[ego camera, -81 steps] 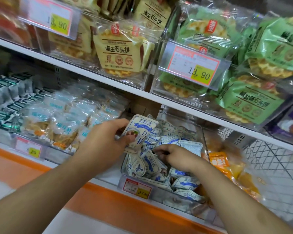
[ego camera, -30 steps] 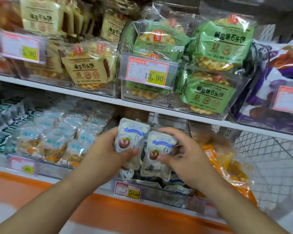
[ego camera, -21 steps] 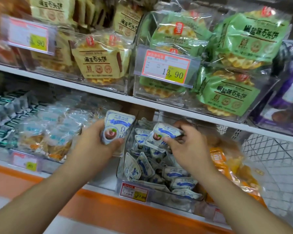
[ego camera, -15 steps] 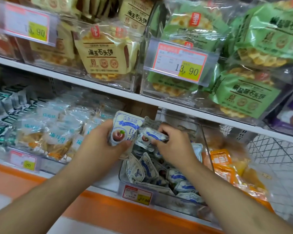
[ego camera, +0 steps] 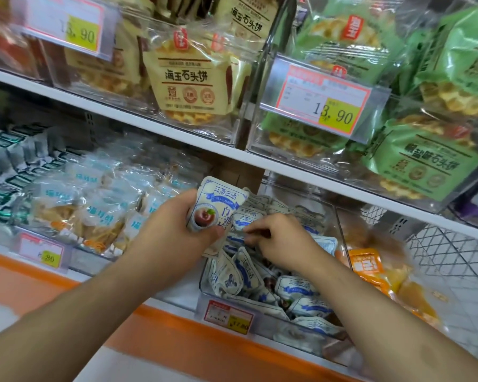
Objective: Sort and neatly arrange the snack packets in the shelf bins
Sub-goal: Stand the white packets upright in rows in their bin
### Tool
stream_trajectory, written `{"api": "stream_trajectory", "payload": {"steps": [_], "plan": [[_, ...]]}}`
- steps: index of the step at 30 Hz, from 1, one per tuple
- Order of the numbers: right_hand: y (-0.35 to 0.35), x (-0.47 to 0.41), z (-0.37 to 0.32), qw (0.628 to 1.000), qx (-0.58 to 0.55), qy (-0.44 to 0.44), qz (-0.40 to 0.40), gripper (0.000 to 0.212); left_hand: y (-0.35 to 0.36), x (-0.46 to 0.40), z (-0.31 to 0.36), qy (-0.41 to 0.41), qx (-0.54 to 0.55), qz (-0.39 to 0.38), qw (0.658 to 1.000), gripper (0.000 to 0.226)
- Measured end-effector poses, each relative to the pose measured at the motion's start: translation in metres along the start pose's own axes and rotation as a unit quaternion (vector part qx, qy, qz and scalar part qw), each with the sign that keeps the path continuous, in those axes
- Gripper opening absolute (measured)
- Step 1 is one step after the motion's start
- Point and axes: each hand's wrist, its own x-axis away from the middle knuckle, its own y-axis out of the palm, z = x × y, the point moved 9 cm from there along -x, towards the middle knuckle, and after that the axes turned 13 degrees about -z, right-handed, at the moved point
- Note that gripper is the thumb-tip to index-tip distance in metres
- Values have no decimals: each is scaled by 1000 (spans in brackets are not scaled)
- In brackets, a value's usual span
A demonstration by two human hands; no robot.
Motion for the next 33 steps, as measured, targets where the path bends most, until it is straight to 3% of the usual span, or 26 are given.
{"api": "stream_trajectory", "payload": {"steps": [12, 15, 16, 19, 22, 25, 30, 33], "plan": [[5, 8, -3, 998, 60, -19, -19, 21, -2, 1, -2, -12, 9, -3, 1000, 26], [-13, 24, 1, 998, 8, -1, 60, 12, -1, 0, -2, -14, 13, -7, 1000, 26], [-17, 31, 0, 996, 8, -5, 88, 22, -1, 0, -2, -14, 14, -8, 1000, 27], [4, 40, -1, 998, 53, 35, 8, 47, -1, 0, -1, -11, 15, -9, 1000, 27], [29, 39, 2, 989, 117, 68, -55, 22, -1, 0, -1, -6, 11, -9, 1000, 28], [27, 35, 2, 991, 121, 62, -6, 5, -2, 0, 0, -3, 6, -7, 1000, 28], [-2, 37, -18, 978, 98, -57, 173, 13, -4, -1, 1, 8, 7, -1, 1000, 28], [-4, 37, -24, 965, 89, -120, 216, 13, -4, -2, 1, 10, 4, -2, 1000, 27]]}}
